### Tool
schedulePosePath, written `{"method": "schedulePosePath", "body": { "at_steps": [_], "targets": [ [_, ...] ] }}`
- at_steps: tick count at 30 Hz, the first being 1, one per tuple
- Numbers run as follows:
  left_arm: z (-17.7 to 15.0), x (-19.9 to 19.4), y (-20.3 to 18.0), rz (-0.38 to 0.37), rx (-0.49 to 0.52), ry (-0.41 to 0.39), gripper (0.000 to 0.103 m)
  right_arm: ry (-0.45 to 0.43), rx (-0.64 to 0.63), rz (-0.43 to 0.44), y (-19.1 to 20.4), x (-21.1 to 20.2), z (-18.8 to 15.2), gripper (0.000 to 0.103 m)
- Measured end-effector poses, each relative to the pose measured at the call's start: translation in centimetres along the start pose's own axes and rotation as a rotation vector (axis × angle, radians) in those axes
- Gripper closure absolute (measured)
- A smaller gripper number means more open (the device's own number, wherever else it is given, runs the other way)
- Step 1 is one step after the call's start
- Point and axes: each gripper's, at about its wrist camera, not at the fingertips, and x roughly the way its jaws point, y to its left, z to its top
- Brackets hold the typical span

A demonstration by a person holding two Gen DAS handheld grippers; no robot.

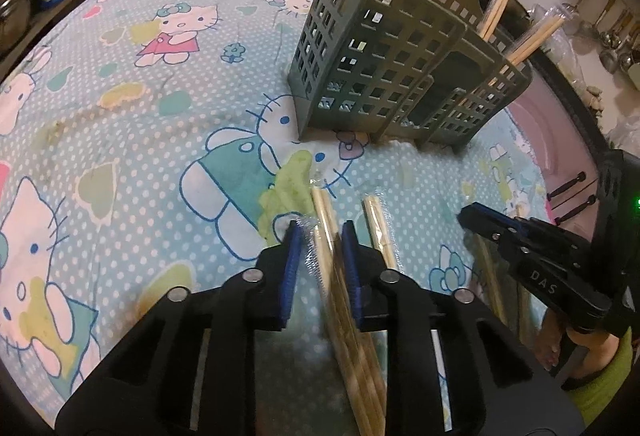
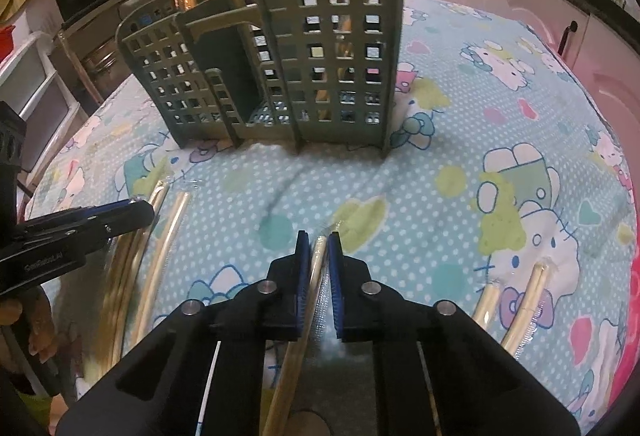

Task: Organize utensils
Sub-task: 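Lift both held chopstick pairs and carry them over the caddy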

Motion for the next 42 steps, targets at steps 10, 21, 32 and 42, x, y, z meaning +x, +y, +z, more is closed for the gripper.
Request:
{"method": "schedulePosePath", "body": {
  "at_steps": [10,21,32,42],
  "targets": [
    [-0.8,-1.5,1.1,-0.065,-0.035,-0.017,0.099,-0.008,0.005,0.024,0.6,-0.4,-0.1,0.094],
    [0.1,-5.3,-0.5,-0.066,0.004,-0.103,0.1,-0.09,-0.032,0.119,2.1,-4.2,0.9,0.096],
    [2.7,-8.5,-3.3,-0.061,0.066,-0.203,0.101,-0.211,-0.05,0.158,2.6,-9.1,2.3,0.097],
    [5.5,-11.6,-5.3,-0.092,0.112,-0.294,0.101,-0.348,-0.064,0.178,2.8,-13.8,4.6,0.097]
  ]
}}
